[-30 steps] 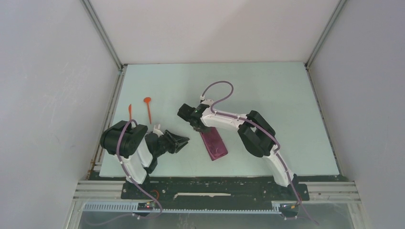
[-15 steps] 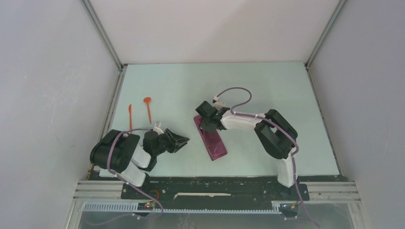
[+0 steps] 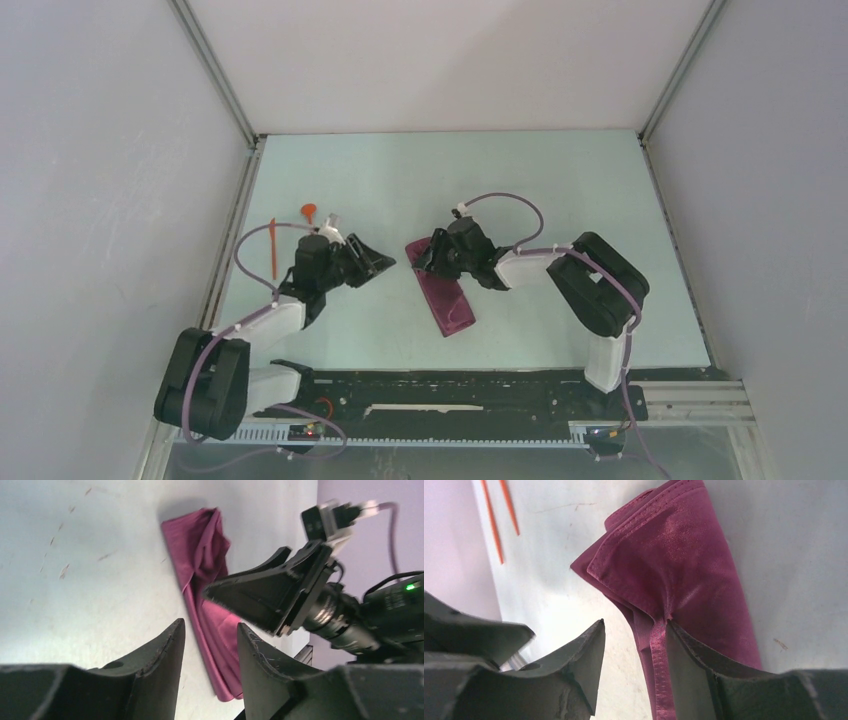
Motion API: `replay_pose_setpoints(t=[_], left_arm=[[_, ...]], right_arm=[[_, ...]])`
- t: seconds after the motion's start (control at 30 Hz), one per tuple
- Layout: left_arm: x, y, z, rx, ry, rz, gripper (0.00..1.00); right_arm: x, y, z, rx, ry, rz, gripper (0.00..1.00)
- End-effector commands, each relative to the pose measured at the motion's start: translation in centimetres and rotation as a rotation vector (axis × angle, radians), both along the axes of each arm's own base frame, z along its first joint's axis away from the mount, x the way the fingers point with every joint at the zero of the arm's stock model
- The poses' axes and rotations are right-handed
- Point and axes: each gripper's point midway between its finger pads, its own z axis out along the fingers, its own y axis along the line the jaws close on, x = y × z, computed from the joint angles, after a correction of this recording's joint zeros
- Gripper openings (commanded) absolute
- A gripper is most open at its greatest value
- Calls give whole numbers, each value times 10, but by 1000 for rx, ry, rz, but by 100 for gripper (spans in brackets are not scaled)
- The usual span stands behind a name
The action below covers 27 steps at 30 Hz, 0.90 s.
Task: Fold the napkin into a case and place the utensils inside
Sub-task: Fold the 2/3-rectangle-folded napkin at the center of the board.
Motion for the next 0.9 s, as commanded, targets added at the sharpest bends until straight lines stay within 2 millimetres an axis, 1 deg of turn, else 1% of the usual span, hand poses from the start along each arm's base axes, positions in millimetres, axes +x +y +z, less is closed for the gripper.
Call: replay_pose_setpoints(t=[0.0, 0.03, 0.1, 0.13, 0.17, 0.2, 0.27, 0.3, 0.33, 0.37, 0.43, 0.5, 0.57, 0.63, 0.77, 0.87], left_arm=[[8, 2, 5, 76, 33, -42, 46], [12, -1, 6, 66, 45, -41, 50], [18, -9, 6, 47, 65, -58, 62], [21, -13, 7, 45, 69, -64, 65], [25, -17, 8, 48, 62, -66, 67], [29, -22, 9, 57, 55, -68, 68], [37, -29, 8, 93, 53, -73, 71], [39, -32, 4, 130, 73, -81, 79], [48, -36, 4, 171, 74, -79, 82], [51, -41, 2, 210, 77, -84, 83], [57, -46, -3, 265, 87, -83, 83], [62, -44, -9, 325, 104, -60, 81], [65, -43, -13, 388, 117, -58, 76], [69, -44, -14, 428, 118, -58, 72], [71, -47, -16, 470, 130, -61, 64], [73, -50, -18, 487, 136, -72, 60]], right_arm=[[-14, 3, 0, 124, -65, 162, 57], [-13, 3, 2, 148, -74, 180, 57], [-14, 2, 8, 188, -88, 214, 57], [-14, 1, 12, 209, -109, 229, 58], [-17, -1, 13, 228, -120, 246, 57], [-16, -3, 13, 237, -121, 249, 56], [-15, -5, 13, 272, -114, 273, 53], [-14, -7, 9, 277, -102, 273, 51], [-13, -7, 8, 285, -96, 277, 50], [-13, -7, 8, 294, -98, 279, 50], [-12, -9, 7, 296, -100, 277, 50], [-11, -10, 5, 297, -97, 275, 50], [-10, -11, 4, 301, -94, 273, 49], [-8, -13, 4, 302, -93, 267, 49], [-7, -14, 4, 309, -92, 261, 48], [-7, -14, 3, 308, -93, 263, 48]])
